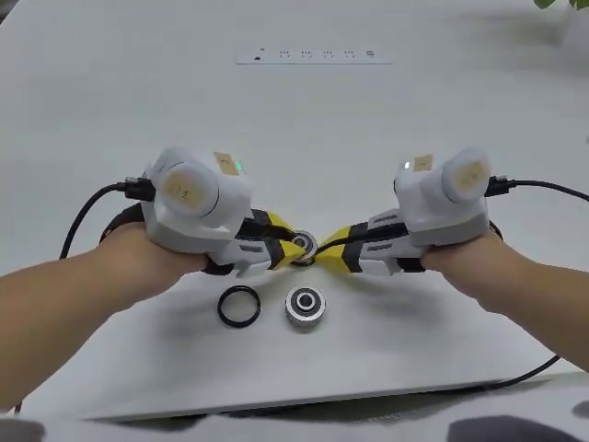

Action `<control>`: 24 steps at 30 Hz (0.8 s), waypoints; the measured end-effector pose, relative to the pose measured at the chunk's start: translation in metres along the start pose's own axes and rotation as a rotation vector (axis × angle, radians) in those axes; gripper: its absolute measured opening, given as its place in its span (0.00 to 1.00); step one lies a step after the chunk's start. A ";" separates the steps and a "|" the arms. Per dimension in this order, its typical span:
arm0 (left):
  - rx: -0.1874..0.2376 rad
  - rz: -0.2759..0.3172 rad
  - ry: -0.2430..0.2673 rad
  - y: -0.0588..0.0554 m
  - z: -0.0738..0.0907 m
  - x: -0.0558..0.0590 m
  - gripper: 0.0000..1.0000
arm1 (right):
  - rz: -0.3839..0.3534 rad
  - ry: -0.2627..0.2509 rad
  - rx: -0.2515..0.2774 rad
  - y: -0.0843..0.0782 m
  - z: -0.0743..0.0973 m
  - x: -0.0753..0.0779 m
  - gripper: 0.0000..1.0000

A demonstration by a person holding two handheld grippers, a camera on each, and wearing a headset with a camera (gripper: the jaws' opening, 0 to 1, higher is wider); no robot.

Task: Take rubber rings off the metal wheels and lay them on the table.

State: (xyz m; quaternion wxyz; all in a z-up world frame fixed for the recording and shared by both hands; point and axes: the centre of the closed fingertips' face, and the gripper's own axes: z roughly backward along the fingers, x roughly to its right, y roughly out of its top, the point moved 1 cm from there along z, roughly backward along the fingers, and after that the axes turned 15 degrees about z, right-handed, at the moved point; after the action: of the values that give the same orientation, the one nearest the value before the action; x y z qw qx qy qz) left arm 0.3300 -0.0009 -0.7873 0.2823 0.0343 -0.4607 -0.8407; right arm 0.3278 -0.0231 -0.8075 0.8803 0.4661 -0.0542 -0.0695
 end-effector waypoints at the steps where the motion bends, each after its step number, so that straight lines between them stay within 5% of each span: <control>1: -0.005 -0.004 0.004 0.000 0.000 0.000 0.13 | -0.007 -0.002 0.000 0.000 0.000 0.000 0.00; 9: -0.021 -0.016 0.014 0.000 -0.001 0.000 0.13 | -0.075 -0.014 0.018 -0.001 0.000 0.002 0.00; 19: -0.025 -0.043 0.037 0.000 -0.001 -0.001 0.12 | -0.270 -0.053 0.117 0.005 0.008 0.009 0.00; 24: -0.032 -0.039 0.047 0.000 -0.001 0.001 0.12 | -0.299 -0.058 0.147 0.011 0.008 0.008 0.00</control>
State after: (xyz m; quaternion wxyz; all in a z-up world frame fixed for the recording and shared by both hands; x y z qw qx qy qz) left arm 0.3297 -0.0017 -0.7876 0.2771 0.0587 -0.4399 -0.8522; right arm 0.3350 -0.0249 -0.7933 0.8217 0.5301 -0.0145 -0.2090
